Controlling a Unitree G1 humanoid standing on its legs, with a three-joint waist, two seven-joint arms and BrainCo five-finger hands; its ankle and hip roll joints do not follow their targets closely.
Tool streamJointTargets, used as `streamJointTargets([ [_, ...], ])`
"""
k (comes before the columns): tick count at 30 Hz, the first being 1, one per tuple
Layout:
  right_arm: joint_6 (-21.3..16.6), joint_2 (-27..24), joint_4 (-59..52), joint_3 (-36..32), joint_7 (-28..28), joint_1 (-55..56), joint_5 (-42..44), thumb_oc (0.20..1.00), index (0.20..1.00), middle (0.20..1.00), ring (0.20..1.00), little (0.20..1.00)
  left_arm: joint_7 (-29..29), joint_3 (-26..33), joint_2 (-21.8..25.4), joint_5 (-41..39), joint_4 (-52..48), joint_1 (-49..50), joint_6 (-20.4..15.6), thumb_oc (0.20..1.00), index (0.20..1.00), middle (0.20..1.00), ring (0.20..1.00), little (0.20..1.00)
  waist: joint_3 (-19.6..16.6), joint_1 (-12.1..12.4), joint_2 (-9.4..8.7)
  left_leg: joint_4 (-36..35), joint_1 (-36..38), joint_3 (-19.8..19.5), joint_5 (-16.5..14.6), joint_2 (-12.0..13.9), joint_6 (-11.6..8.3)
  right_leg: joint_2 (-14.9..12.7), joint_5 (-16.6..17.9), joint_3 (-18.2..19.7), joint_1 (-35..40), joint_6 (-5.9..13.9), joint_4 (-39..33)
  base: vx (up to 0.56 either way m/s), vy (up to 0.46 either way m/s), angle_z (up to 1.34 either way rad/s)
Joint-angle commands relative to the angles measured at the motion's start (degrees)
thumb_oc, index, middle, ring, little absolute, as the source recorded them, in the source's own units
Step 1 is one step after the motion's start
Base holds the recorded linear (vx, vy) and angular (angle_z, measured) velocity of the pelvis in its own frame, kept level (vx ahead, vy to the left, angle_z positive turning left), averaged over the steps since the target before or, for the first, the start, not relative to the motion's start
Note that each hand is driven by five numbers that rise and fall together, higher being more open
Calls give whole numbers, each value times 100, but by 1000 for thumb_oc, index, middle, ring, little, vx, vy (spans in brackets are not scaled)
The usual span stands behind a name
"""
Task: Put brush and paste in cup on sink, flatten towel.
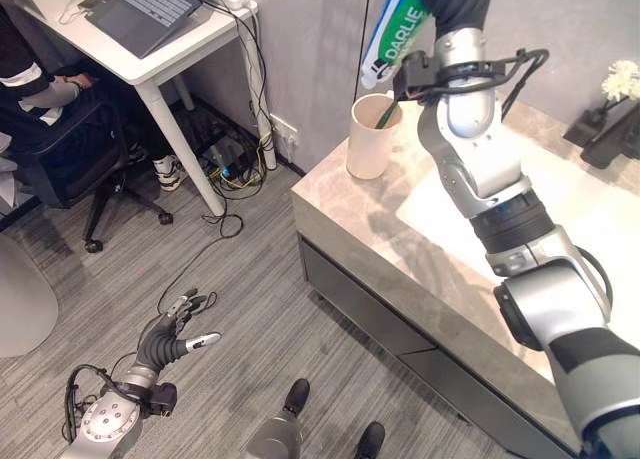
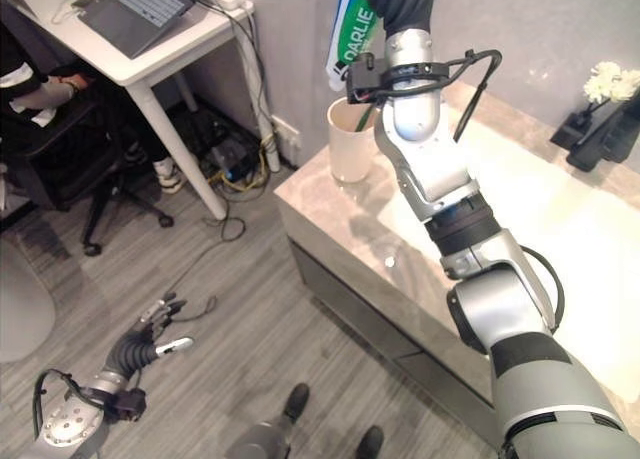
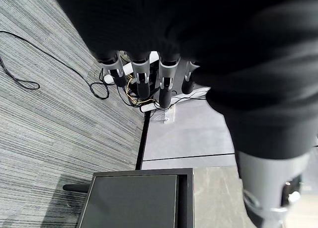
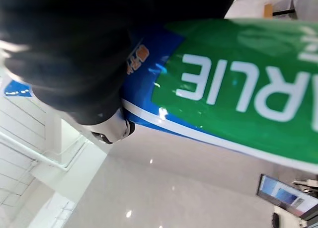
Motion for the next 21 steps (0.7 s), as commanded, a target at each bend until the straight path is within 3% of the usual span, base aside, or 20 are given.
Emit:
streamJointTargets([
  [1,-157,-226,-117,1,-1,-258,-49,200,200,200,200,200,16,39,165,13,-220,38,-167,1000,1000,1000,1000,1000,-29,73,-221,39,43,97,-36,-150,130,-312,204,293,128,181,15,0,0,0],
  [21,-113,-219,200,-41,-36,-213,-92,200,200,200,200,200,48,-14,81,-11,-288,18,-182,1000,1000,1000,1000,1000,72,94,-197,39,-66,109,-31,-187,163,-340,259,351,-8,205,15,0,2,0],
])
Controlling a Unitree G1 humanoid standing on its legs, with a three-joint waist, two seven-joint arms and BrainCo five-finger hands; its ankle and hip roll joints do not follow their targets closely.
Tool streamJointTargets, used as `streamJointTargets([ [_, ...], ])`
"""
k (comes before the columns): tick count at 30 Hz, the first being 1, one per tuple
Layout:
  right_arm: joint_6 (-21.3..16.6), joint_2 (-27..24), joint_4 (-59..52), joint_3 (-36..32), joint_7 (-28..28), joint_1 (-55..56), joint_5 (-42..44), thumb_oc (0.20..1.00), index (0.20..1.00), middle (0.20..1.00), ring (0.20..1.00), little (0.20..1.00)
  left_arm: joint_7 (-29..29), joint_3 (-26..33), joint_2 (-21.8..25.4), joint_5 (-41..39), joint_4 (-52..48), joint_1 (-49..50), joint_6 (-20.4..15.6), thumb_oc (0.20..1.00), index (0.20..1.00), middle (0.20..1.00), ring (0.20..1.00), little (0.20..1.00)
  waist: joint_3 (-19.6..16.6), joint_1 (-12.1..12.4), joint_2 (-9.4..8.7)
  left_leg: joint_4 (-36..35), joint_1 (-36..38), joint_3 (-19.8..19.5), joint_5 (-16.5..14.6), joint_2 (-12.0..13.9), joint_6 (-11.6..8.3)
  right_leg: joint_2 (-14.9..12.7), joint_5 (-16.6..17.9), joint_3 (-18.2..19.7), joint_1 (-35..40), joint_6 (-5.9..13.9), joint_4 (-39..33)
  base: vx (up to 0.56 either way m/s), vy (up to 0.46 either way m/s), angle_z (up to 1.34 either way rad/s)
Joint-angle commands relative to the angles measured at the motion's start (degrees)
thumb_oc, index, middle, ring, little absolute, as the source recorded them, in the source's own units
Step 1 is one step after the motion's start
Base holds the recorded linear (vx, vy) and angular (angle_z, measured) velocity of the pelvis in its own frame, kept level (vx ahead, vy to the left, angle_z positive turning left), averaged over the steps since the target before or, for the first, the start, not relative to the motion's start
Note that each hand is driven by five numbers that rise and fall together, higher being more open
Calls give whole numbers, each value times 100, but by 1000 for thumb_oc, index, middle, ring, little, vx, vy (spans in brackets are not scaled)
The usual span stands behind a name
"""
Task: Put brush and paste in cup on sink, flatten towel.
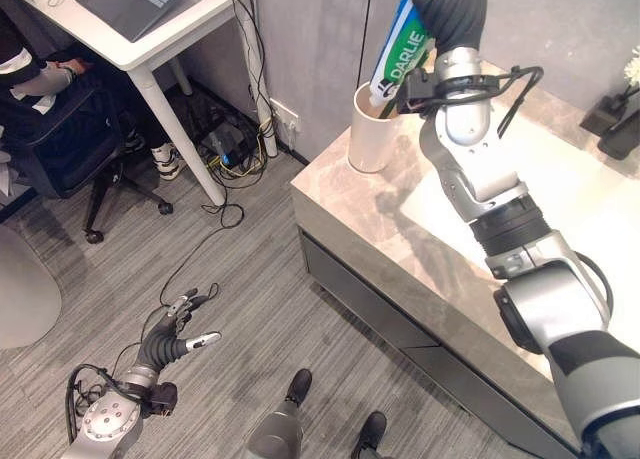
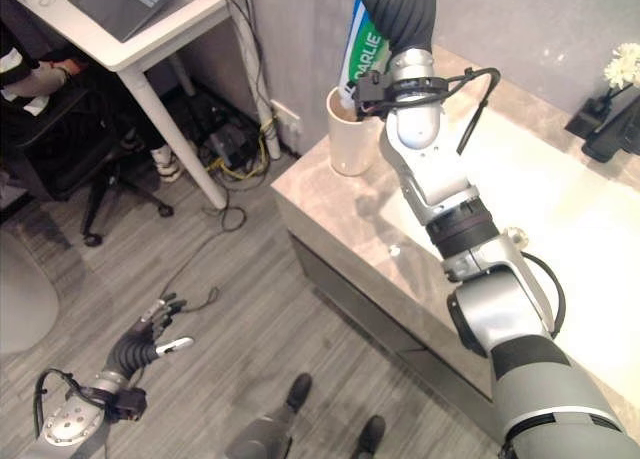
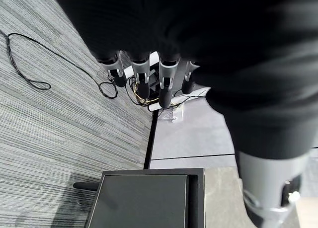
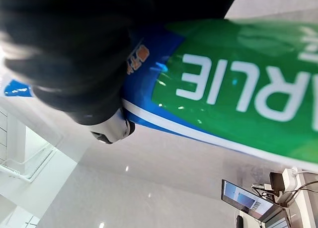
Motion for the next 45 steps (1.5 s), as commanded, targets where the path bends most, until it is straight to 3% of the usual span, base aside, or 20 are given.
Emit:
streamJointTargets([
  [1,-236,-216,-49,-36,-28,-337,-92,200,200,200,200,200,41,7,89,-26,-323,72,-175,1000,1000,1000,1000,1000,-58,75,-213,39,41,108,-31,-176,163,-333,263,368,95,202,15,0,0,0],
  [18,-249,-197,246,-94,-121,-310,-220,200,200,200,200,200,36,-224,158,128,-345,-60,-242,1000,1000,1000,1000,1000,-28,88,-218,39,27,157,-55,-158,184,-326,290,453,32,209,15,-1,1,0],
  [19,-294,10,161,-53,-95,-196,-171,200,200,200,200,200,337,-403,0,326,60,-385,-215,1000,1000,1000,1000,1000,-28,-9,-254,39,34,180,-56,-141,180,-315,295,485,27,206,15,0,0,0],
  [21,-257,158,656,35,-165,-398,-86,200,200,200,200,200,251,-677,-135,491,105,-574,-260,1000,1000,1000,1000,1000,-20,5,-257,39,27,194,-63,-134,182,-306,293,506,17,196,15,3,11,-6],
  [27,-133,-44,578,83,-195,-562,-253,200,200,200,200,200,95,-487,-17,342,-103,-397,-211,1000,1000,1000,1000,1000,-10,30,-275,39,12,192,-60,-135,188,-307,303,519,-1,203,15,1,5,-4],
  [42,-145,52,423,33,-160,-400,-357,200,200,200,200,200,105,-504,-107,289,129,-497,-184,1000,1000,1000,1000,1000,4,2,-272,39,22,224,-60,-127,196,-303,304,555,-15,187,15,0,0,0],
  [43,-125,44,394,53,-157,-362,-407,420,420,420,420,420,109,-507,-125,290,161,-514,-179,1000,1000,1000,1000,1000,6,-9,-272,39,27,239,-63,-130,198,-303,314,568,-18,189,15,0,0,0],
  [44,-108,63,363,52,-188,-340,-462,790,790,790,790,790,113,-526,-143,292,179,-534,-177,1000,1000,1000,1000,1000,1,-16,-272,39,30,243,-66,-127,198,-301,316,582,-17,186,15,0,0,0],
  [45,-104,63,357,52,-193,-336,-468,1000,1000,1000,1000,1000,114,-529,-144,292,182,-537,-179,1000,1000,1000,1000,1000,0,-14,-271,39,31,245,-66,-127,198,-301,316,584,-17,186,15,0,0,0],
])
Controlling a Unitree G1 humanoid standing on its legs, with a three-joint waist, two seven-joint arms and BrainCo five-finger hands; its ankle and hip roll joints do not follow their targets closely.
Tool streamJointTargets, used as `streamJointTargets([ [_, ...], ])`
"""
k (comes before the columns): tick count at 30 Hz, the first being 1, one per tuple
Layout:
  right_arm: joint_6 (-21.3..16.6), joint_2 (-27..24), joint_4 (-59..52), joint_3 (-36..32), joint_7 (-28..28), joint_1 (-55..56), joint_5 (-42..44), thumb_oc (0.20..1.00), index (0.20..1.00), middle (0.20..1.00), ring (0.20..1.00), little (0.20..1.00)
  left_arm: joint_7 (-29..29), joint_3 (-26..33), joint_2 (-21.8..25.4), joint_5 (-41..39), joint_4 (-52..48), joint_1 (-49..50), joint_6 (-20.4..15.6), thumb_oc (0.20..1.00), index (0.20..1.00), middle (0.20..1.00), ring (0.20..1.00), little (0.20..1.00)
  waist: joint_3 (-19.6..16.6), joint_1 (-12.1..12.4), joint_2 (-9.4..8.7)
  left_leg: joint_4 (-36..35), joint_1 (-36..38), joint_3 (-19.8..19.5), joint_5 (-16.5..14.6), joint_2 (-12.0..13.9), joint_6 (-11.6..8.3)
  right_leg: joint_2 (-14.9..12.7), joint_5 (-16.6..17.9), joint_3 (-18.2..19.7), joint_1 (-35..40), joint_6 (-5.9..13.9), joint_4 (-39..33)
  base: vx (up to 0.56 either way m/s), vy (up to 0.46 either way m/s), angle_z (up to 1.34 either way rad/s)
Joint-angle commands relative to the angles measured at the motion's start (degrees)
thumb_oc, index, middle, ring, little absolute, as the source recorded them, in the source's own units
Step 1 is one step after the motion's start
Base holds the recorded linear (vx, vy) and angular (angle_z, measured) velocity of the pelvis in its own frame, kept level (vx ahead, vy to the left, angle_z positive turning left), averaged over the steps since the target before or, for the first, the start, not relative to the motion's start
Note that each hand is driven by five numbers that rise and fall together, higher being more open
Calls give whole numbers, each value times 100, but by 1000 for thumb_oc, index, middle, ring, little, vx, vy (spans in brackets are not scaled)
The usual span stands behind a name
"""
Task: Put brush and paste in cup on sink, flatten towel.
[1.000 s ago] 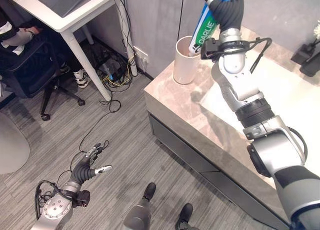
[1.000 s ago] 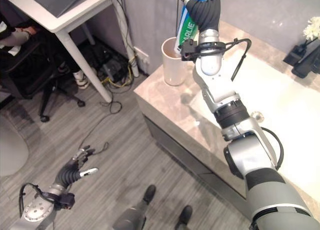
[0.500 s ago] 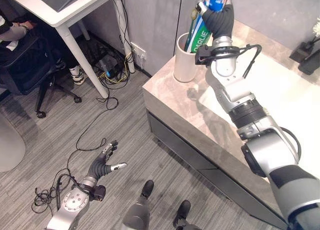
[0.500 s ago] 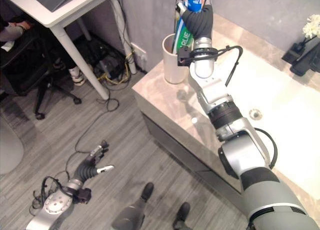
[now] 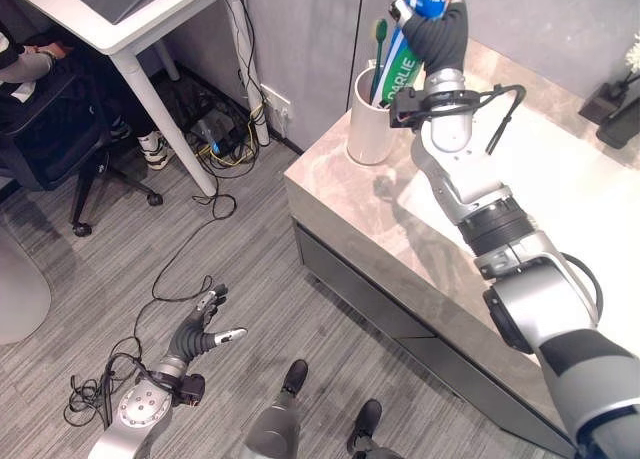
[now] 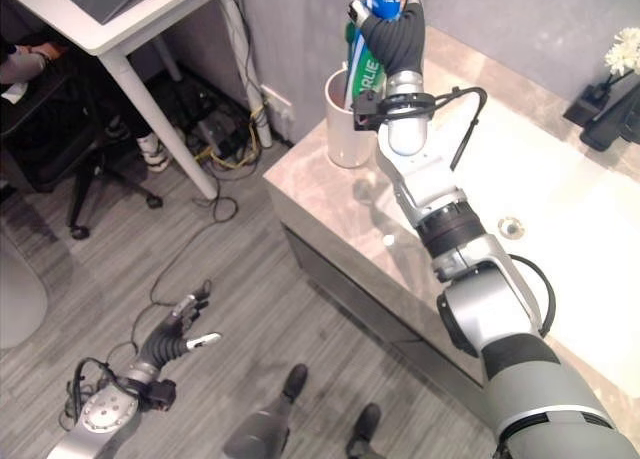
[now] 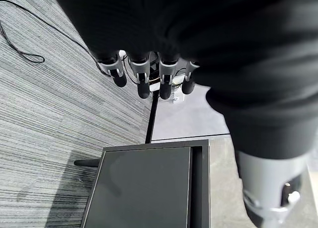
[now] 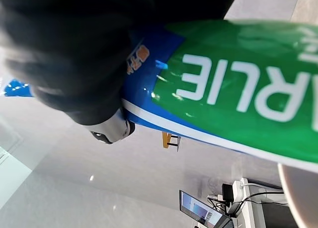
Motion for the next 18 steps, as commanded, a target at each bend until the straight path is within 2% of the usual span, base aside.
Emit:
streamJointTargets([
  [1,-219,-149,-475,-11,-117,-227,-349,1000,1000,1000,1000,1000,-31,55,207,-71,1,12,-177,1000,1000,1000,1000,1000,-229,-15,-183,38,56,149,-76,-161,199,-316,269,486,52,200,14,0,0,0],
  [11,-133,24,-860,-136,-218,-70,-674,1000,1000,1000,1000,1000,79,-83,59,37,307,-252,-131,1000,1000,1000,1000,1000,-290,-95,-190,38,162,236,-108,-110,184,-296,272,541,93,182,14,-8,-1,-4],
  [18,-152,46,-1513,-477,-488,130,-1039,1000,1000,1000,1000,1000,168,-216,-93,138,665,-511,-102,1000,1000,1000,1000,1000,-357,-172,-154,38,286,363,-154,-56,169,-283,277,626,154,179,14,-11,-12,-9],
])
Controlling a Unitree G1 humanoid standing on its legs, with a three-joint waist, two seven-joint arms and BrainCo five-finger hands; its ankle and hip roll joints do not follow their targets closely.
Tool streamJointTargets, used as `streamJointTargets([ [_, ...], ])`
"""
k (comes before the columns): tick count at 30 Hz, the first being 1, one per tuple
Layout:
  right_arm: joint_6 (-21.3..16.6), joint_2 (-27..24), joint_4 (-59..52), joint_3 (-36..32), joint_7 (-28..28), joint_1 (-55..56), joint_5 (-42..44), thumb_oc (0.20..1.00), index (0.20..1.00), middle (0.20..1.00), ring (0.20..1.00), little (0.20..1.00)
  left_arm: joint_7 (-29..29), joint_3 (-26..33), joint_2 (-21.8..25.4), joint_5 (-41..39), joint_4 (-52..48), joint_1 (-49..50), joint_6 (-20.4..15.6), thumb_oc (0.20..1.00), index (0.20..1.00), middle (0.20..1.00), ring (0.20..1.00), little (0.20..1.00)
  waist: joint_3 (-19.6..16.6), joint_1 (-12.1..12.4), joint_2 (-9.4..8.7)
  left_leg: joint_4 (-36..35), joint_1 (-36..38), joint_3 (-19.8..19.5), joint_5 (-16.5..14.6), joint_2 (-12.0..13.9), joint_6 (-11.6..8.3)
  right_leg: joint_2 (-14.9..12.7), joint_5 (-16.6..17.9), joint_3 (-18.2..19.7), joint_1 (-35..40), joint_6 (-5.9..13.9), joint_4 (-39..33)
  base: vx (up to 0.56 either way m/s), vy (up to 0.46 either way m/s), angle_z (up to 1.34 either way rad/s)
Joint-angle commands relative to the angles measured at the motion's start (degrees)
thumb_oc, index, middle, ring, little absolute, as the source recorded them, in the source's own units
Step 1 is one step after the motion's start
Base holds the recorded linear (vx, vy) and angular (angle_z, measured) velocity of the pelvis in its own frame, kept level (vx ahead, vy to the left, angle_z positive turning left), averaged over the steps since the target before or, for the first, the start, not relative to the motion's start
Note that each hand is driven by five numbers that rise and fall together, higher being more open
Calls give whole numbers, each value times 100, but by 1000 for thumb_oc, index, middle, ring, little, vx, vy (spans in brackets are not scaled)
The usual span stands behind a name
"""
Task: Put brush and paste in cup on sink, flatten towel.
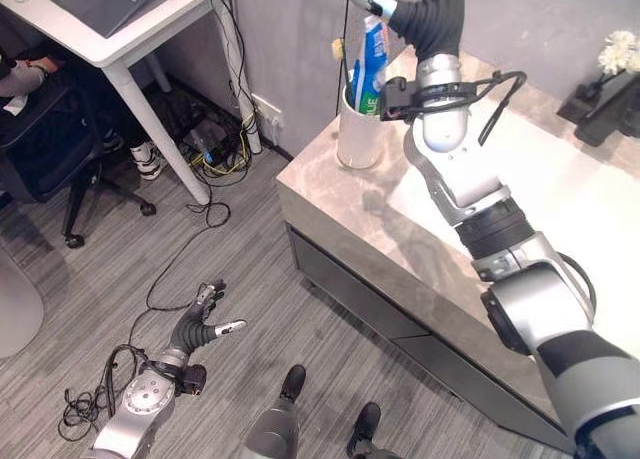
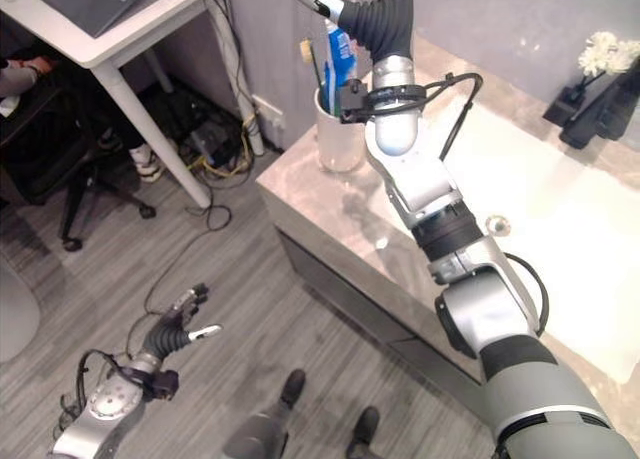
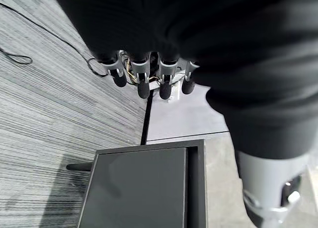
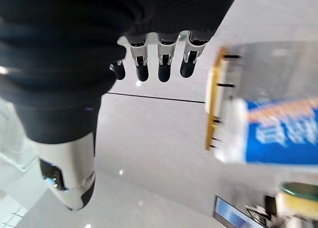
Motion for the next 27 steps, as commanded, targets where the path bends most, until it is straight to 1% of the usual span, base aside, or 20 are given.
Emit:
streamJointTargets([
  [1,-266,-90,-528,-311,-230,93,-403,1000,1000,1000,1000,1000,117,-118,-17,90,164,20,-135,1000,1000,1000,1000,1000,-367,-123,-149,39,63,175,-164,-70,169,-288,217,409,31,186,15,-6,-4,-13],
  [3,-277,-221,-875,-488,-307,176,-544,1000,1000,1000,1000,1000,143,-94,-69,114,284,7,-116,1000,1000,1000,1000,1000,-416,-186,-123,39,135,237,-192,-59,173,-286,224,451,58,189,15,-10,14,-16],
  [4,-248,-586,-1260,-676,-363,278,-786,1000,1000,1000,1000,1000,114,-55,-104,141,322,-16,-97,1000,1000,1000,1000,1000,-447,-276,-96,39,192,285,-216,-57,176,-290,223,491,83,196,15,-13,22,-13],
  [5,-237,-592,-1279,-682,-363,292,-791,1000,1000,1000,1000,1000,113,-63,-104,141,323,-21,-96,1000,1000,1000,1000,1000,-442,-267,-94,39,199,287,-218,-57,177,-290,222,493,89,196,15,-16,34,-9],
  [7,-225,-1210,-1725,-995,-419,537,-1069,1000,1000,1000,1000,1000,102,59,-136,213,346,-10,-52,1000,1000,1000,1000,1000,-489,-405,-70,39,266,363,-240,-63,184,-304,233,534,111,220,15,-26,80,-7],
  [8,-273,-1757,-2110,-1412,-443,1017,-1258,1000,1000,1000,1000,1000,123,220,-218,449,378,14,-27,1000,1000,1000,1000,1000,-520,-624,-59,39,366,492,-256,-65,218,-319,296,635,131,246,15,-3,97,-11],
  [9,-266,-1759,-2125,-1426,-440,1038,-1259,1000,1000,1000,1000,1000,124,211,-214,451,379,12,-25,1000,1000,1000,1000,1000,-534,-611,-65,39,379,493,-295,-63,217,-318,263,643,141,252,15,-3,95,-18],
  [10,-309,-1953,-2248,-1667,-538,1263,-1350,1000,1000,1000,1000,1000,147,325,-259,509,387,35,-32,1000,1000,1000,1000,1000,-543,-706,-45,39,408,541,-314,-62,223,-316,263,673,142,260,15,-15,58,-42],
  [11,-292,-2389,-2402,-2086,-700,1679,-1637,1000,1000,1000,1000,1000,168,467,-327,570,388,90,-9,1000,1000,1000,1000,1000,-548,-814,-39,39,451,601,-308,-60,245,-321,307,703,138,275,15,-12,83,-45],
  [13,-253,-2994,-2619,-2907,-885,2542,-2058,1000,1000,1000,1000,1000,150,660,-429,615,468,183,-16,1000,1000,1000,1000,1000,-623,-1004,-42,39,520,702,-401,-61,280,-320,296,802,133,310,15,15,91,-28],
  [15,-222,-3284,-2787,-3617,-1087,3249,-2280,1000,1000,1000,1000,1000,167,806,-576,626,596,215,21,1000,1000,1000,1000,1000,-665,-1217,-45,39,540,790,-373,-76,313,-336,386,879,96,320,15,-7,122,-39],
  [16,-229,-3162,-2491,-4967,-1654,4552,-2286,1000,1000,1000,1000,1000,254,856,-772,717,907,131,104,1000,1000,1000,1000,1000,-755,-1519,-24,39,622,904,-489,-101,361,-358,410,1024,77,370,15,-30,144,-46],
  [18,-242,-2808,-2175,-5364,-1871,5107,-2135,1000,1000,1000,1000,1000,333,846,-849,782,1189,-15,149,1000,1000,1000,1000,1000,-780,-1653,-21,39,642,993,-459,-126,386,-377,502,1118,35,372,15,-15,130,-38],
  [19,-54,-2471,-1505,-5770,-2090,5836,-2039,1000,1000,1000,1000,1000,425,932,-979,842,1433,-116,153,1000,1000,1000,1000,1000,-776,-1854,20,39,745,1093,-535,-139,425,-381,528,1223,52,399,15,-5,90,-52],
  [20,-71,-2473,-1495,-5792,-2092,5858,-2030,1000,1000,1000,1000,1000,427,911,-973,844,1441,-126,146,1000,1000,1000,1000,1000,-778,-1829,8,39,732,1103,-508,-144,426,-384,553,1235,35,397,15,17,99,-52],
  [21,-112,-2260,-1372,-5903,-2084,6080,-1948,1000,1000,1000,1000,1000,460,951,-1025,877,1515,-132,141,1000,1000,1000,1000,1000,-784,-1906,29,39,770,1142,-572,-153,444,-382,529,1301,25,417,15,-22,97,-35],
  [22,6,-1954,-994,-6108,-2289,6454,-1876,1000,1000,1000,1000,1000,530,1066,-1105,851,1611,-181,140,1000,1000,1000,1000,1000,-759,-2059,74,39,807,1211,-596,-178,474,-393,588,1398,-15,441,22,-2,101,-41],
  [23,-8,-1949,-985,-6113,-2302,6477,-1871,1000,1000,1000,1000,1000,531,1052,-1096,852,1622,-180,133,1000,1000,1000,1000,1000,-763,-2037,66,39,821,1222,-610,-179,479,-393,582,1410,-6,447,21,-40,106,-41],
  [24,57,-1801,-769,-6176,-2370,6676,-1868,1000,1000,1000,1000,1000,554,1082,-1115,907,1675,-193,124,1000,1000,1000,1000,1000,-735,-2120,92,39,846,1267,-627,-196,496,-397,611,1475,-29,460,32,-25,75,-42],
  [27,35,-1587,604,-5945,-2510,6779,-1331,1000,1000,1000,1000,1000,639,995,-1148,909,2010,-346,47,1000,1000,1000,1000,1000,-678,-2200,120,39,935,1408,-659,-262,543,-426,696,1652,-69,512,58,-53,127,-37],
])
